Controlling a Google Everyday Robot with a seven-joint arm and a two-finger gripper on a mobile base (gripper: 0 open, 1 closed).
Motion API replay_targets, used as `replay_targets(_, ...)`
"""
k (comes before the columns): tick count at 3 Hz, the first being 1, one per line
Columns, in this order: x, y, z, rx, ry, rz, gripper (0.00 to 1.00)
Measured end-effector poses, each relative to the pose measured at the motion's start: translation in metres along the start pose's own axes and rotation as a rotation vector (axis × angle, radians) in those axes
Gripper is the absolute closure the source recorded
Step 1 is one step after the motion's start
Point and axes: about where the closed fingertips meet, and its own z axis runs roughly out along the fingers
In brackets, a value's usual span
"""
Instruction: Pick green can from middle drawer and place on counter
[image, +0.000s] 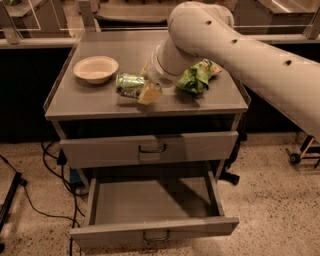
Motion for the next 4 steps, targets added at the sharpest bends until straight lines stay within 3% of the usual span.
replay_targets(2,0.005,-0.038,0.027,-0.043,0.044,-0.019,0.97)
replay_targets(4,0.005,-0.038,0.026,-0.042,0.044,-0.019,0.51)
